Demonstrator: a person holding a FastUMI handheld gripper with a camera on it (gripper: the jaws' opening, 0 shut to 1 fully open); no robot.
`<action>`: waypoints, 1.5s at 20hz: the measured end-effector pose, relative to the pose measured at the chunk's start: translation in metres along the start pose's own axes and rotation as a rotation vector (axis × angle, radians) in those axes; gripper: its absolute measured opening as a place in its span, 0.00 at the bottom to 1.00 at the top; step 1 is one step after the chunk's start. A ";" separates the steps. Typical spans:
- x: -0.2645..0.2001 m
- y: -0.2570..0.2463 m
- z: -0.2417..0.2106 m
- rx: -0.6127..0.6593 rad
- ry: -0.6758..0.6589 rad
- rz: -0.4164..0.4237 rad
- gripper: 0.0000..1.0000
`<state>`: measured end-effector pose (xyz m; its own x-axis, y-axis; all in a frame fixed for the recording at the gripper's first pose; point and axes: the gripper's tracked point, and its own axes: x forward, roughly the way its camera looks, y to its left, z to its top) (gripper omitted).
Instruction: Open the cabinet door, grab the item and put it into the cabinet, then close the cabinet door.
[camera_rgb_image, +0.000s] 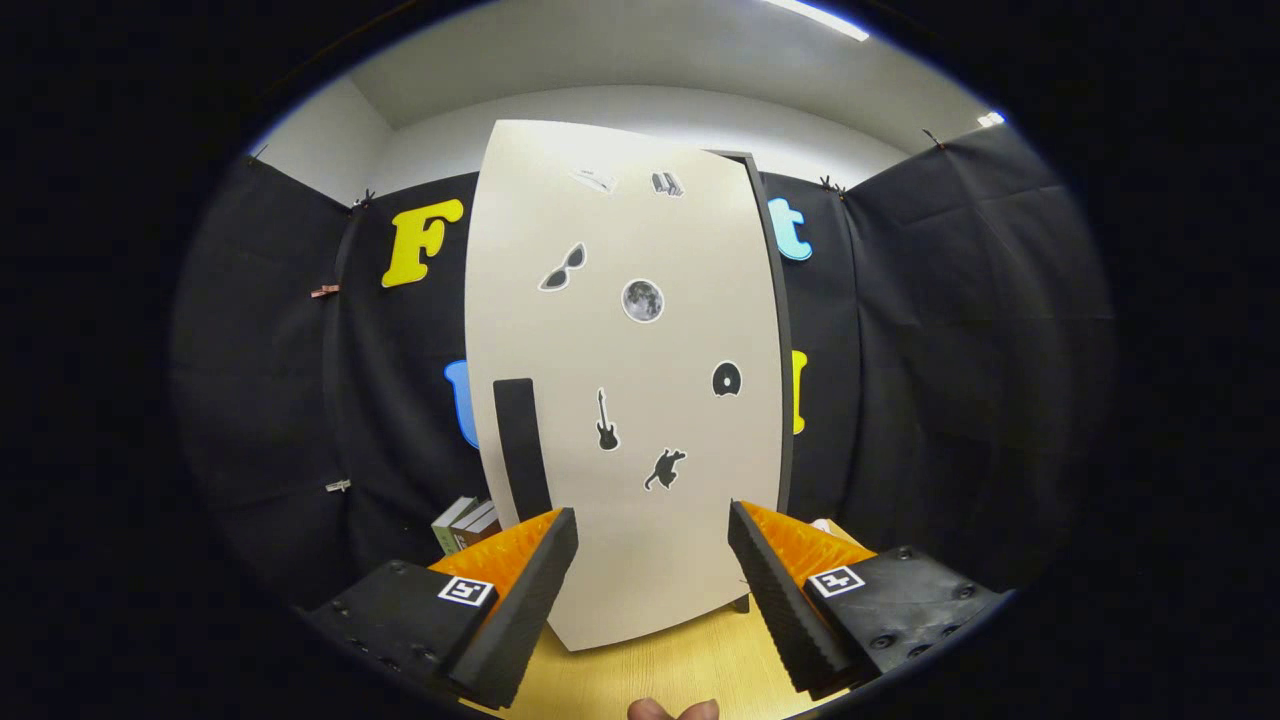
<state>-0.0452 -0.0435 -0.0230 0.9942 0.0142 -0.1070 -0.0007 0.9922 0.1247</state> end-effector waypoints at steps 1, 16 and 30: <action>0.000 0.000 0.000 -0.005 -0.002 0.002 0.98; 0.000 0.002 0.000 -0.001 0.001 0.006 0.98; -0.001 0.005 0.005 0.006 0.002 0.017 0.98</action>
<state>-0.0457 -0.0395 -0.0169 0.9938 0.0308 -0.1065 -0.0165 0.9910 0.1327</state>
